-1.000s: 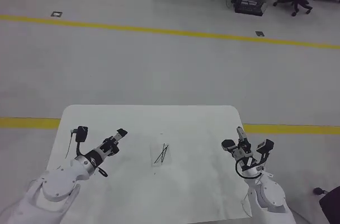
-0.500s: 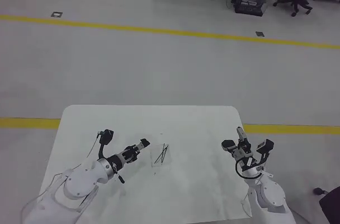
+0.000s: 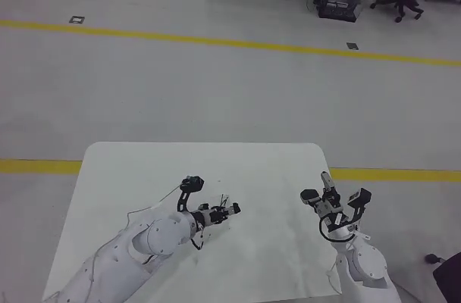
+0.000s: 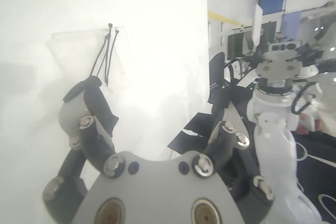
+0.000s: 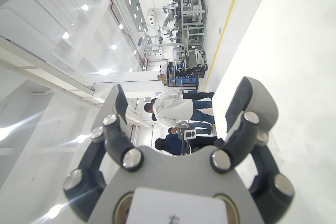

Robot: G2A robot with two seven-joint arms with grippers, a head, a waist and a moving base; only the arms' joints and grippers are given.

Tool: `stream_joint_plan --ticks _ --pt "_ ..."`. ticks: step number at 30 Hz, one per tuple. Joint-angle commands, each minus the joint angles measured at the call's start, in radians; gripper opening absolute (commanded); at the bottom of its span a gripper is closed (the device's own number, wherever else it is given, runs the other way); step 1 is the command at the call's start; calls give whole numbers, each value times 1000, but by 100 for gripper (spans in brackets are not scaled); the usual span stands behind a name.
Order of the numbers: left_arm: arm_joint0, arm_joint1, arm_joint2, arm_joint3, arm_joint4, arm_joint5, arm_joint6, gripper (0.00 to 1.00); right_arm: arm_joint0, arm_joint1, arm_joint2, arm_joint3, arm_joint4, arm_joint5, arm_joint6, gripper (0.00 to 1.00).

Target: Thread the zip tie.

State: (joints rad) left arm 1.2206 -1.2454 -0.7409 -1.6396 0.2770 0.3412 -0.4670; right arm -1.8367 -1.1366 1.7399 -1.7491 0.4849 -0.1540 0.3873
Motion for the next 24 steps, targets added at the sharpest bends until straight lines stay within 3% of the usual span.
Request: stream_joint_plan --ticks 1,2,13,15,19,24 --pt "-23 -14 17 33 -13 -1 15 100 0 0 0 0 0 0 0 100" --pt "-35 -19 27 42 4 -1 23 100 0 0 0 0 0 0 0 100" --pt "-40 -19 30 45 20 -1 26 100 0 0 0 0 0 0 0 100" --pt "-68 -26 53 62 82 -1 23 100 0 0 0 0 0 0 0 100" --pt "-123 -49 78 103 109 -1 -22 100 0 0 0 0 0 0 0 100" --pt "-195 -93 110 211 177 -1 -117 100 0 0 0 0 0 0 0 100"
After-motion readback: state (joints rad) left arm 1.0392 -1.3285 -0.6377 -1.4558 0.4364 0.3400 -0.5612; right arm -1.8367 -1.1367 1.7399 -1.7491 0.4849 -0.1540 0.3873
